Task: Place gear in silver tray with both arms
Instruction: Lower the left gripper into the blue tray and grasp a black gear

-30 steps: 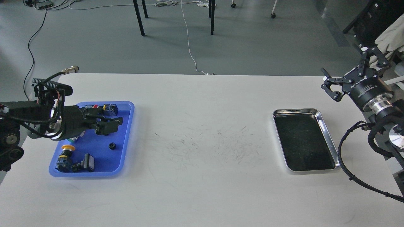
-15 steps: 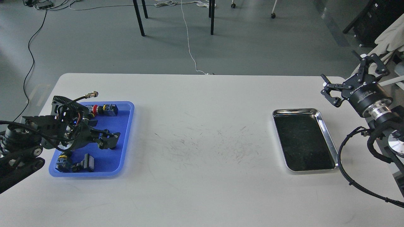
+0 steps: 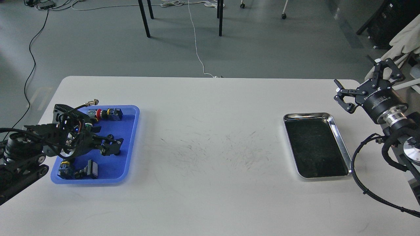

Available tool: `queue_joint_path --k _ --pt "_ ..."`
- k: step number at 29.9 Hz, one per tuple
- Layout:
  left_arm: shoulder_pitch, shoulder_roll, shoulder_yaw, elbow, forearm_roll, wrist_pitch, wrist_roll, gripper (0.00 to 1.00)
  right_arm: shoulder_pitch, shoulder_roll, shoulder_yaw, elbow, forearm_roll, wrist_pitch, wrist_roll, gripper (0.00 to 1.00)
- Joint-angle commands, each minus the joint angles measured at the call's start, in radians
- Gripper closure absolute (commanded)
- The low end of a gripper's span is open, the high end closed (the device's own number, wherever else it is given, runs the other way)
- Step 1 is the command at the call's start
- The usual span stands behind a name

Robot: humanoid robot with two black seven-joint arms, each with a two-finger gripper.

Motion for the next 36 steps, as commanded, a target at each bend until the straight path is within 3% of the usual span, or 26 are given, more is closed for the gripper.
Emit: queue_joint_path --k 1,20,27,30,36 --pt "-0.004 -0.005 0.001 0.013 0.0 0.0 0.001 0.06 0.0 0.0 0.0 0.0 0.0 0.0 0.0 0.01" --pt "-0.01 -0.061 0.019 0.116 -0.012 0.0 -0.025 0.2 -0.006 0.0 0.001 0.005 0.001 0.002 0.0 0.01" --pt "-0.023 -0.073 0.022 0.143 -0.009 0.0 -0.03 0.34 -0.005 0.001 0.001 0.005 0.001 0.002 0.0 0.01" --pt "-0.023 -0.079 0.022 0.151 -0.006 0.0 -0.031 0.47 -0.005 0.003 0.003 0.005 0.001 0.0 0.0 0.01" --pt "-0.023 -0.085 0.022 0.154 -0.008 -0.003 -0.045 0.56 -0.006 0.005 0.001 0.002 0.001 -0.002 0.002 0.01"
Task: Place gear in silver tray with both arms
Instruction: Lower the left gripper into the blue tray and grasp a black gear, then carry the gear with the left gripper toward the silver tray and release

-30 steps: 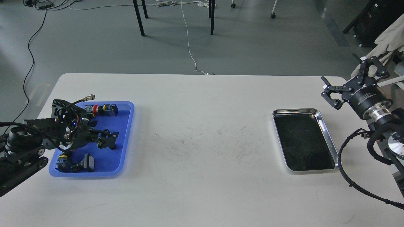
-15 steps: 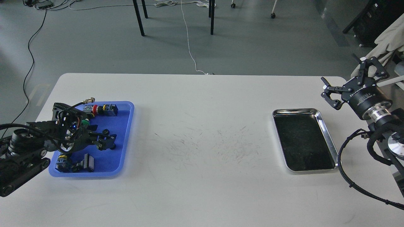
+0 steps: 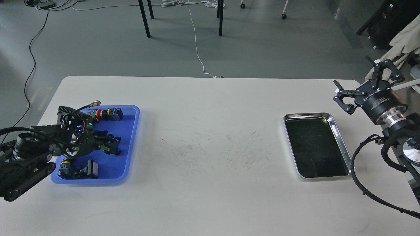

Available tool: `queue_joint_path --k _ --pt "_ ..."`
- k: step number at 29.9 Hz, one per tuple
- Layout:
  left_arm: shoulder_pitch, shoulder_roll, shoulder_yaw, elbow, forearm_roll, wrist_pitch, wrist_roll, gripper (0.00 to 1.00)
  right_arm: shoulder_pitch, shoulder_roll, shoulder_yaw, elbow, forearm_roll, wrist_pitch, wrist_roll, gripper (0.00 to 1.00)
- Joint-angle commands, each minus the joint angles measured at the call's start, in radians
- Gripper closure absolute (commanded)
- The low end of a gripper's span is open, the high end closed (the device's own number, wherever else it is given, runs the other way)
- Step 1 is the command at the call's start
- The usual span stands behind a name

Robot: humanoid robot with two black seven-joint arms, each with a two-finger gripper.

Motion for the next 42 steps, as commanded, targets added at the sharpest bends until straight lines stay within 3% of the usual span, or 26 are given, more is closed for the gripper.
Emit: queue_joint_path --k 1,10,20,24,27,32,37,42 --pt "0.0 -0.001 0.0 0.001 -0.002 -0.007 -0.005 0.59 0.0 0.0 -0.001 -0.001 0.0 -0.001 0.001 0.01" --pt "-0.004 0.002 0.012 0.001 -0.005 -0.011 -0.008 0.91 0.0 0.006 -0.001 -0.005 0.0 -0.001 0.001 0.01" --pt "-0.084 0.011 0.034 -0.014 -0.009 -0.03 -0.025 0.94 0.0 0.008 -0.001 -0.004 0.0 0.001 0.003 0.01" --pt "-0.174 0.049 0.031 -0.114 -0.011 -0.103 -0.019 0.94 0.0 0.006 -0.006 -0.004 0.0 0.001 0.001 0.01" --pt "-0.245 0.057 0.028 -0.242 -0.051 -0.174 0.011 0.94 0.0 0.006 -0.01 -0.001 0.0 -0.001 0.001 0.01" --pt "-0.379 -0.054 0.031 -0.35 -0.089 -0.181 0.123 0.94 0.006 0.008 -0.004 -0.021 -0.003 -0.002 0.001 0.01" --pt "-0.42 -0.306 0.034 -0.339 -0.088 -0.181 0.21 0.94 0.012 0.008 -0.02 -0.035 -0.003 -0.002 0.001 0.01" --pt "-0.411 -0.524 0.107 -0.248 -0.08 -0.181 0.227 0.94 0.01 0.008 -0.02 -0.033 -0.003 -0.001 0.001 0.01"
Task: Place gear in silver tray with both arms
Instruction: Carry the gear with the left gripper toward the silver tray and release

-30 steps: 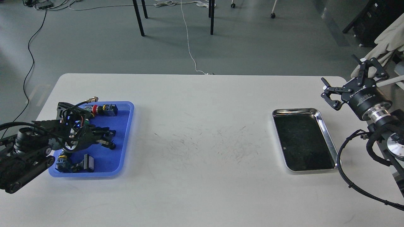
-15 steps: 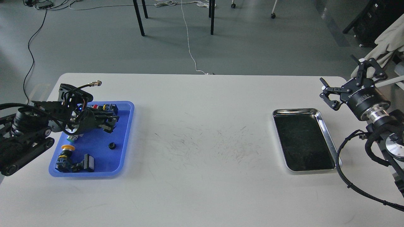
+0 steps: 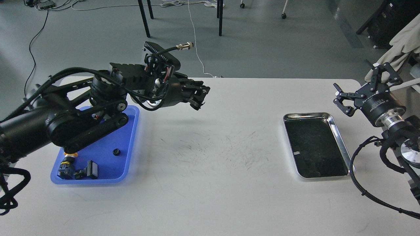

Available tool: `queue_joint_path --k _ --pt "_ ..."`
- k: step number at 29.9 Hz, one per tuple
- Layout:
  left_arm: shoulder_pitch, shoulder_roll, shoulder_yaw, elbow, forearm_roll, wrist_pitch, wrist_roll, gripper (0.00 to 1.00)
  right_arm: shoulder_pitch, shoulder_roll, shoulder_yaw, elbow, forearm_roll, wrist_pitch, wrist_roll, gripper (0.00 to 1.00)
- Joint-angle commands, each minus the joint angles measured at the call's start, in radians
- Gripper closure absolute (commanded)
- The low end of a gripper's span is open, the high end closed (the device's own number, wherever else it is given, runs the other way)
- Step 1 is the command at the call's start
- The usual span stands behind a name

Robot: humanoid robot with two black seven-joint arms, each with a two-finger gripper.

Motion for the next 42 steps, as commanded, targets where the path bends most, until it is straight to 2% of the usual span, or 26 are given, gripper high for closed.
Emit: queue_joint_path --k 1,7,14,26,36,42 --pt "0.005 -0.154 0.084 0.076 0.009 0.0 0.007 0.94 0.001 0.003 0.0 0.003 0.0 0.002 0.0 0.01" --pt "0.024 -0.287 0.185 0.211 0.011 0.005 0.007 0.94 0.003 0.016 0.0 0.008 0.002 0.005 0.0 0.01" --pt "0.082 -0.287 0.199 0.344 0.003 0.104 0.006 0.94 0.006 0.022 0.0 0.009 0.002 0.002 0.002 0.01" --pt "0.108 -0.287 0.19 0.305 -0.063 0.176 0.038 0.92 0.007 0.023 -0.001 0.009 0.002 0.008 0.002 0.01" --pt "0.231 -0.287 0.191 0.294 -0.067 0.216 0.04 0.9 0.006 0.022 -0.006 0.008 -0.003 0.008 0.0 0.01" --pt "0.24 -0.287 0.191 0.294 -0.069 0.237 0.038 0.85 0.006 0.022 -0.006 0.009 -0.003 0.009 0.0 0.01"
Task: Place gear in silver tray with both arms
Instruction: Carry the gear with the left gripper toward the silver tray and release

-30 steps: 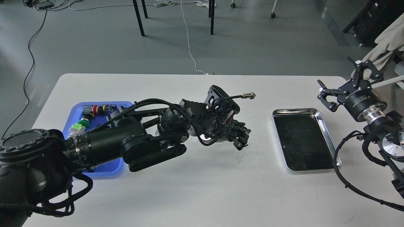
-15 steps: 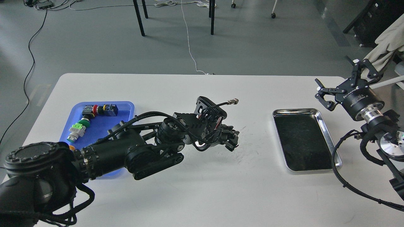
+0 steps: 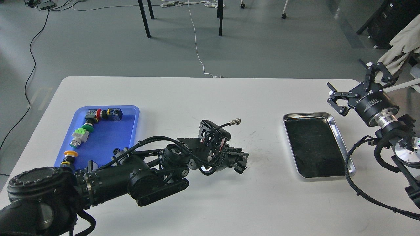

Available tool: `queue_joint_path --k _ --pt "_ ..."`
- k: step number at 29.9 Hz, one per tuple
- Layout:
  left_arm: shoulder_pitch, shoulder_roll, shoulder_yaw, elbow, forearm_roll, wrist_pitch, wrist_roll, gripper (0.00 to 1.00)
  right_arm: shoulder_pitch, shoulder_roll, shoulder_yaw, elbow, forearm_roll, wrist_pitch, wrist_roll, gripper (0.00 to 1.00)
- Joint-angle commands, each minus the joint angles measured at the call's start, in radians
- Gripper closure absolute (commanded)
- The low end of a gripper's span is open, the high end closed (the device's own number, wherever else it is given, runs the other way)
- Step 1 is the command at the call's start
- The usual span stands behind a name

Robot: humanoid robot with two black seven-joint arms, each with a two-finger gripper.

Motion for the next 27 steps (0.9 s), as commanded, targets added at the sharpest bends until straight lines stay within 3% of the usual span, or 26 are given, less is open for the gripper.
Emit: queue_joint_path --k 1,8,11,15,17,20,27 --pt "0.002 0.0 0.0 -0.001 -0.003 0.015 -0.001 0.84 0.002 0.001 0.0 0.001 0.0 0.001 0.0 0.01" --pt "0.002 0.0 -0.002 -0.021 -0.003 0.02 -0.003 0.71 0.029 -0.003 -0.002 -0.011 -0.002 0.007 -0.002 0.01" --pt "0.002 0.0 -0.002 -0.029 -0.004 0.023 -0.004 0.54 0.031 0.0 -0.002 -0.011 -0.002 0.007 -0.003 0.01" --pt "0.002 0.0 0.0 -0.029 -0.066 0.05 -0.003 0.46 0.031 0.001 -0.002 -0.008 -0.002 0.008 -0.002 0.01" --pt "0.002 0.0 0.0 -0.029 -0.092 0.067 -0.001 0.34 0.031 0.003 -0.002 -0.008 -0.002 0.008 -0.002 0.01" --pt "-0.004 0.0 -0.008 -0.029 -0.121 0.104 -0.003 0.03 0.031 0.003 0.0 -0.002 0.0 0.01 0.0 0.01" --pt "-0.042 0.0 -0.195 -0.023 -0.204 0.139 -0.001 0.02 0.049 0.072 0.006 -0.037 0.0 0.002 0.0 0.01"
